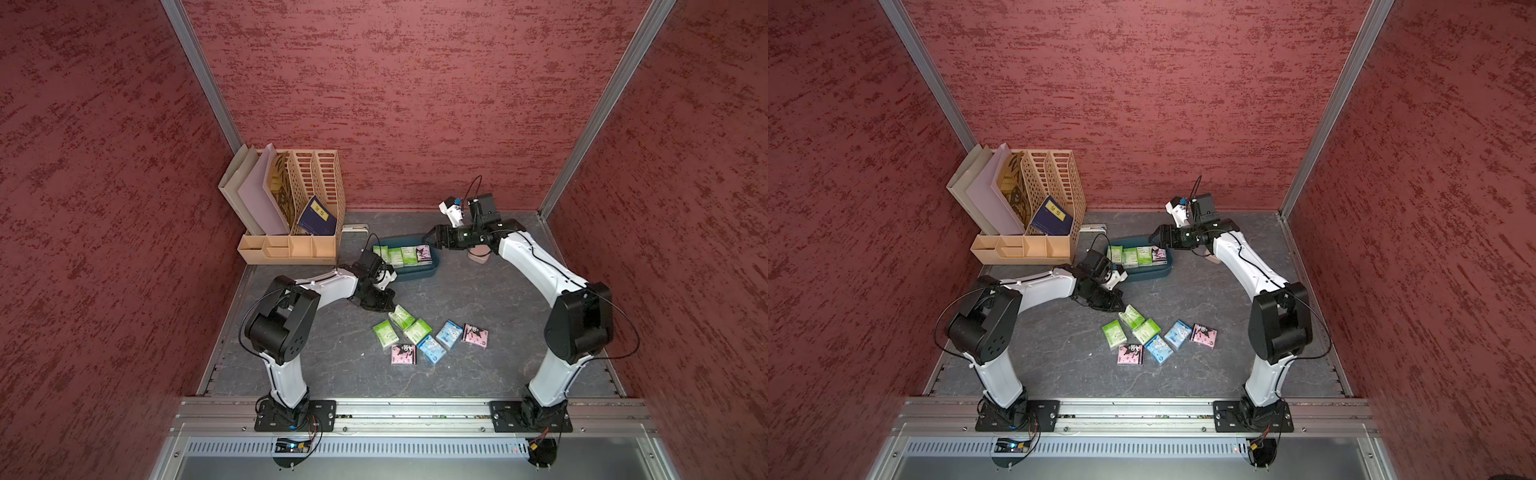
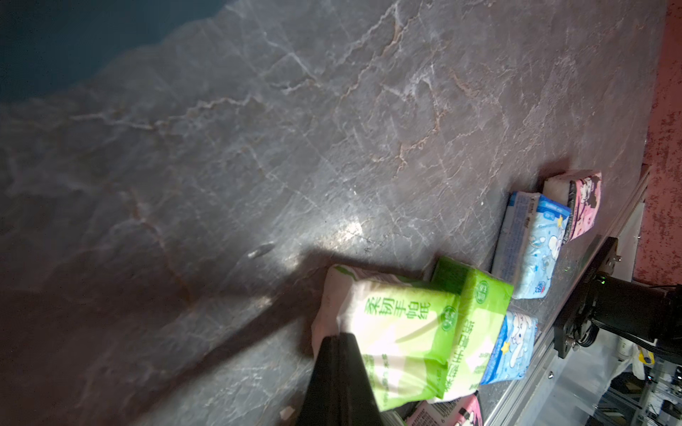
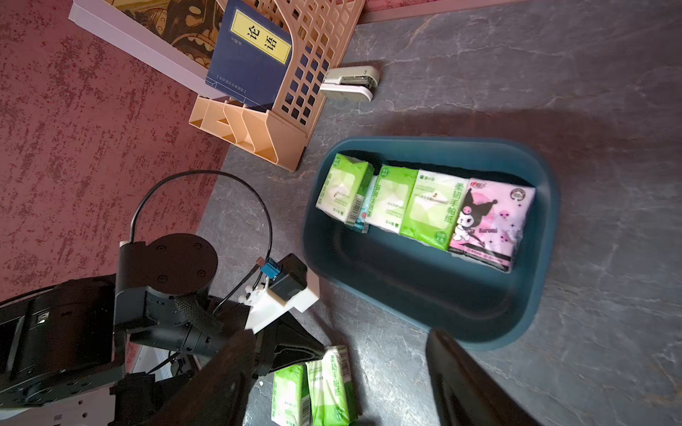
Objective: Put the pocket tissues into the storage box
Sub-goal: Pick up the pocket tissues from the center of the board.
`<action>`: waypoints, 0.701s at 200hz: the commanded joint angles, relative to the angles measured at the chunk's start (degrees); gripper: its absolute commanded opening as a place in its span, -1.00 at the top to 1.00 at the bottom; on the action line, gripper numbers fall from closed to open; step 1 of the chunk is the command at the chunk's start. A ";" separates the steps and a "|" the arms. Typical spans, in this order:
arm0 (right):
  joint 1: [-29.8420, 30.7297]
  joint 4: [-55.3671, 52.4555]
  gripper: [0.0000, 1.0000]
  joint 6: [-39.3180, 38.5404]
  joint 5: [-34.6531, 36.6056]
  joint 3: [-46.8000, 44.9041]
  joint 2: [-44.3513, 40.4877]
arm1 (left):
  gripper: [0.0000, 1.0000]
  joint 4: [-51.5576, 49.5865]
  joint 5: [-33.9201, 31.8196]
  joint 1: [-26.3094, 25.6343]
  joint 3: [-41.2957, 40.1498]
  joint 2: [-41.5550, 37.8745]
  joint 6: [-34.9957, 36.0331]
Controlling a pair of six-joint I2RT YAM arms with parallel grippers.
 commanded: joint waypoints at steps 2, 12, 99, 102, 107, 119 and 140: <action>-0.63 -1.00 -0.55 -1.25 1.31 -0.35 -1.62 | 1.00 3.99 -4.28 0.97 -1.48 -6.26 -0.40; -0.72 -0.77 -0.55 -1.25 1.20 -0.26 -1.77 | 1.00 6.09 -6.02 1.30 -2.19 -9.76 -0.46; 1.42 -8.41 -0.45 -13.07 -18.82 3.88 -1.77 | 1.00 20.79 2.13 5.38 -5.01 -25.22 11.21; 1.59 -9.62 -0.43 -13.73 -19.05 4.53 -1.49 | 1.00 20.55 2.37 5.49 -4.75 -25.12 11.34; 2.13 -11.64 -0.41 -14.94 -19.30 5.34 -0.96 | 1.00 20.21 2.87 5.68 -4.46 -25.07 11.40; 3.57 -15.36 -0.40 -17.91 -18.85 7.13 -0.06 | 1.00 19.54 4.09 5.91 -3.80 -24.91 11.52; 6.24 -18.45 -0.39 -20.41 -16.47 8.39 0.83 | 1.00 18.82 5.02 5.95 -3.18 -24.89 11.05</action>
